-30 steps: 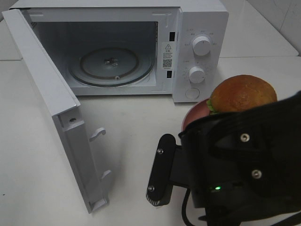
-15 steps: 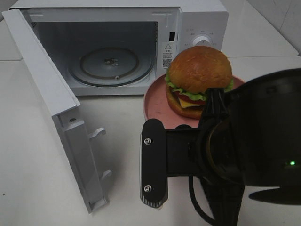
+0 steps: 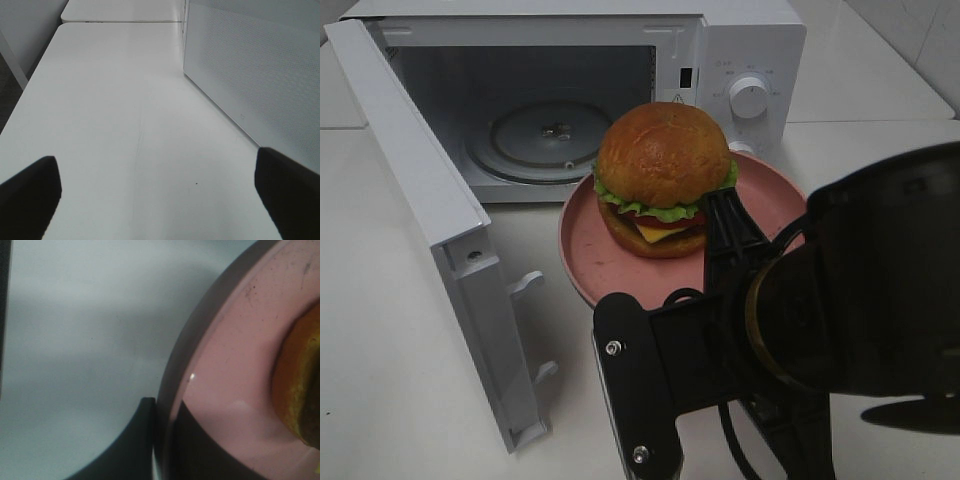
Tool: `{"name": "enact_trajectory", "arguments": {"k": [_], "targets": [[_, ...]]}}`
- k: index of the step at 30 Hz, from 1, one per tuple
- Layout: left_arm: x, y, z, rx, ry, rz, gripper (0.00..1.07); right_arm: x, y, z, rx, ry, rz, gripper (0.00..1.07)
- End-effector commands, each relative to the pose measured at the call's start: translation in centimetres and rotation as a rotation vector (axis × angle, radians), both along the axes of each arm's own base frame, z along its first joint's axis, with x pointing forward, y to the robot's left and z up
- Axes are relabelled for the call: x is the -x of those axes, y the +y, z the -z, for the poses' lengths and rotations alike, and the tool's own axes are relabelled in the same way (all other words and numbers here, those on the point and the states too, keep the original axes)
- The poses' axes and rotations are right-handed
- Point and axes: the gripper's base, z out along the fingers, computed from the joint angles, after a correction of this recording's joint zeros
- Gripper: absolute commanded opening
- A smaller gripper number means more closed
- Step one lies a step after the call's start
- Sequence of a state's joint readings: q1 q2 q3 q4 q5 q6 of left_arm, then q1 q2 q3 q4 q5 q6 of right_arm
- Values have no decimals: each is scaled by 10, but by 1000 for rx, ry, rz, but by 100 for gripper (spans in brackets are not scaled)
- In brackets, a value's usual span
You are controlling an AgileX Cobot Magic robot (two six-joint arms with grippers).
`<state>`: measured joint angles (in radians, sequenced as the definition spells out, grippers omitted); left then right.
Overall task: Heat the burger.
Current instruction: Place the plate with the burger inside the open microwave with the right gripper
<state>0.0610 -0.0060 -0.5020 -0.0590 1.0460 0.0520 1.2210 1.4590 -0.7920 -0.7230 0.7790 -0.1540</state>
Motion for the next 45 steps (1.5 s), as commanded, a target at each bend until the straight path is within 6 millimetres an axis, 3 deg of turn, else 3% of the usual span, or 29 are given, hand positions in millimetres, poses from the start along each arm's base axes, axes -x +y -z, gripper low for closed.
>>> {"name": "enact_trajectory", "arguments": {"k": [1,12,20,45], "targets": [[3,0,1,3,-28,3,100,0,0,-5,-50,-5,17,0],[3,0,1,3,-28,3,100,-25,-11,-3,11,28,-108,0],[3,0,1,3,-28,3,100,-58,-25,-3,-30,35,-228,0],[3,0,1,3,-28,3,100,-88,-59,1,-67,136,-461,0]]}}
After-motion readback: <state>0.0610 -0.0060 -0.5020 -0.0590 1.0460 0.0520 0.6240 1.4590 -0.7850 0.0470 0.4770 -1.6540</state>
